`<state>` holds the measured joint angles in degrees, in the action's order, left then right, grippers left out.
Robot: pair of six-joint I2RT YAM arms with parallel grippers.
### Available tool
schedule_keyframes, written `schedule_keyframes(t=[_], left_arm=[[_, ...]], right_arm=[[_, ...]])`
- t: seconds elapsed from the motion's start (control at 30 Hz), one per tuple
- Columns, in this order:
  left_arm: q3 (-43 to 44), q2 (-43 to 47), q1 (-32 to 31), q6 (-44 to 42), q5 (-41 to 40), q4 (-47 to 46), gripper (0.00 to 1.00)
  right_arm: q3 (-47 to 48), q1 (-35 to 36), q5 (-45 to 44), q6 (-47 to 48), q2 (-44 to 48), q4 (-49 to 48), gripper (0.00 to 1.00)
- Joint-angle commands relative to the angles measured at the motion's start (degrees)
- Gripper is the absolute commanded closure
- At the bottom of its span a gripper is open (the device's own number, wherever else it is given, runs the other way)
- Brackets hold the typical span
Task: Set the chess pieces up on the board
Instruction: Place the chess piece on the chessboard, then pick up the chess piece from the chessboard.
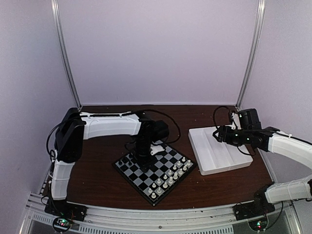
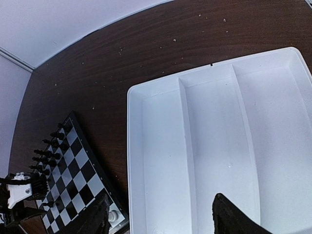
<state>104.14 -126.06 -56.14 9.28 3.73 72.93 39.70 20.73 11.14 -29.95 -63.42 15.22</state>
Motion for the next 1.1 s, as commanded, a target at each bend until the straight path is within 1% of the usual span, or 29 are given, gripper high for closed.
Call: schedule_keyframes(t=[0.0,0.17,0.37,0.57,0.67,0.8,0.93,0.97,1.0,1.03,1.07], left_arm=[[-6.3,7.6,-1.6,3.4,-6.4,-10.3,0.60],[-13.6,15.3,-1.9,4.8,-7.9,-19.4,0.56],[-20.9,19.9,-2.0,5.9,-6.2,-28.0,0.52],[-21.7,18.1,-1.9,6.5,-4.9,-29.2,0.52],[-22.0,17.3,-1.9,6.6,-4.5,-29.5,0.52],[-21.9,16.1,-2.0,6.8,-4.4,-29.3,0.55],[-22.3,15.4,-1.9,7.4,-4.7,-29.4,0.58],[-22.3,15.2,-2.0,7.5,-4.8,-29.3,0.58],[-22.3,15.0,-1.9,7.7,-5.0,-29.1,0.58],[-22.3,14.8,-1.9,7.8,-5.1,-29.0,0.58],[-22.4,14.8,-1.9,7.8,-5.0,-29.0,0.58]], right_arm=[[-0.9,-0.3,1.2,-0.3,-0.8,-1.8,0.28],[-0.9,-0.6,2.1,-0.4,-1.2,-2.3,0.28],[-1.4,-0.9,2.3,-0.8,-1.4,-3.1,0.28],[-2.0,-1.1,2.1,-0.6,-0.7,-3.2,0.28],[-2.0,-1.2,2.0,-0.3,-0.4,-2.9,0.26],[-2.0,-1.3,1.9,-0.3,-0.1,-2.7,0.25],[-2.2,-1.4,1.8,-0.2,0.1,-2.6,0.18],[-2.2,-1.4,1.7,-0.3,0.2,-2.4,0.14],[-2.2,-1.4,1.3,-0.4,0.2,-2.1,0.07],[-2.1,-1.4,1.0,-0.5,0.3,-1.8,0.01],[-2.1,-1.4,0.8,-0.5,0.4,-1.7,0.00]])
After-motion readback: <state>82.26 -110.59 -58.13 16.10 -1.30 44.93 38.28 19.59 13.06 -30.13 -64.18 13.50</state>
